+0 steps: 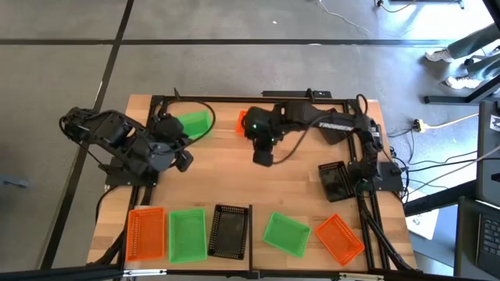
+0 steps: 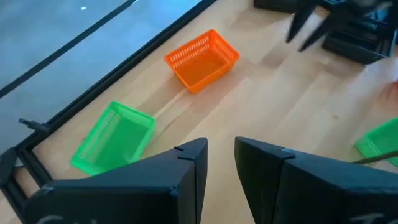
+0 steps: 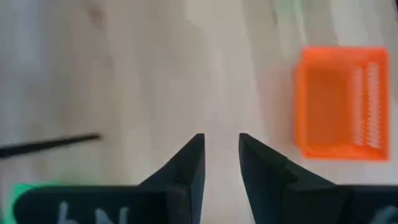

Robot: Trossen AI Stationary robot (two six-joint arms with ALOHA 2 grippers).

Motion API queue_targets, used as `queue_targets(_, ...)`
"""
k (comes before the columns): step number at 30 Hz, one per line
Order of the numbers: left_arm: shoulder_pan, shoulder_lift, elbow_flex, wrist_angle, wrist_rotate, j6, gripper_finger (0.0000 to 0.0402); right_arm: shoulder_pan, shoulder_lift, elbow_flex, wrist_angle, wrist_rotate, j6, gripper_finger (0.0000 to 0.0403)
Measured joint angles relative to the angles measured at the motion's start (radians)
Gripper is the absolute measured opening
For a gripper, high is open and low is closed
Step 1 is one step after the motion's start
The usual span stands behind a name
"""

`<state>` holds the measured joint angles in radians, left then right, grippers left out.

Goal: Stack baskets on shelf by color
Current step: Stack the top green basket on top of the other green basket on the shelf

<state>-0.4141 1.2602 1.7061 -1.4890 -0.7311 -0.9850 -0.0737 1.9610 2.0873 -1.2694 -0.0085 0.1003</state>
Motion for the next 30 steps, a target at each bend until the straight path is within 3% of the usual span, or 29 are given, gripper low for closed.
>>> queue_targets(5,0.047,0.000,0.000,-0.001,0.009,-0.050,0.0073,-0.065,0.001,-0.107,0.002,0.000,-0.042,0.0094)
queue_targets(12,0.197,0.000,-0.005,-0.082,0.109,-0.167,0.0073,-0.100,0.001,-0.211,0.051,-0.001,-0.088,0.0094)
queue_targets(20,0.444,0.003,-0.100,-0.068,0.331,-0.157,0.0073,-0.100,-0.028,-0.190,0.019,-0.005,-0.153,0.0094)
queue_targets(30,0.674,0.003,-0.316,0.246,0.477,0.046,0.0073,-0.100,-0.213,-0.188,0.008,-0.021,-0.220,0.0094)
